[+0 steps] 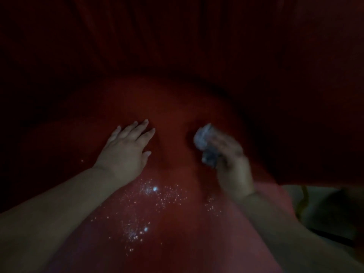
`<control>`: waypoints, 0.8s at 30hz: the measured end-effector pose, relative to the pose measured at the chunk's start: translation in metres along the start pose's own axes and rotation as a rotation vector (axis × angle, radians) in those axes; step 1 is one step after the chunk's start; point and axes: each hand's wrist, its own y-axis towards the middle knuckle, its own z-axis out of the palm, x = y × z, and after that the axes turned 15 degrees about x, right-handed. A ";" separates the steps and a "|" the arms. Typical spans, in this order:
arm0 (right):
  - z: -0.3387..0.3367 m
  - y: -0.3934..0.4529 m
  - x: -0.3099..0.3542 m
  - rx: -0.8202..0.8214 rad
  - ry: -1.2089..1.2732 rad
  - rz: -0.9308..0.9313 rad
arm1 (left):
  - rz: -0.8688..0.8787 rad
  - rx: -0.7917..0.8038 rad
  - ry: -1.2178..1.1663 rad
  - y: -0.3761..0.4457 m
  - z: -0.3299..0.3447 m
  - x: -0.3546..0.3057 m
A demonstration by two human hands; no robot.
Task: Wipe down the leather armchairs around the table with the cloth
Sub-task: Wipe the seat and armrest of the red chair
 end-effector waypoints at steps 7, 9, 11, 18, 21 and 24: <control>0.031 -0.045 0.000 -0.016 -0.032 0.058 | -0.018 -0.020 0.013 -0.001 0.005 -0.006; 0.043 -0.073 0.014 0.047 0.014 0.047 | -0.026 -0.021 0.000 -0.003 0.005 -0.008; 0.035 -0.077 0.014 0.052 0.027 0.046 | -0.022 -0.029 -0.010 -0.005 0.003 -0.010; 0.035 -0.083 0.001 -0.281 -0.005 0.368 | -0.073 -0.076 -0.025 -0.019 -0.008 0.012; 0.074 -0.106 0.024 -0.262 0.014 0.311 | -0.054 -0.078 -0.038 -0.033 0.000 0.014; 0.094 -0.117 0.049 -0.115 0.052 0.206 | -0.041 -0.068 -0.061 -0.049 0.011 0.011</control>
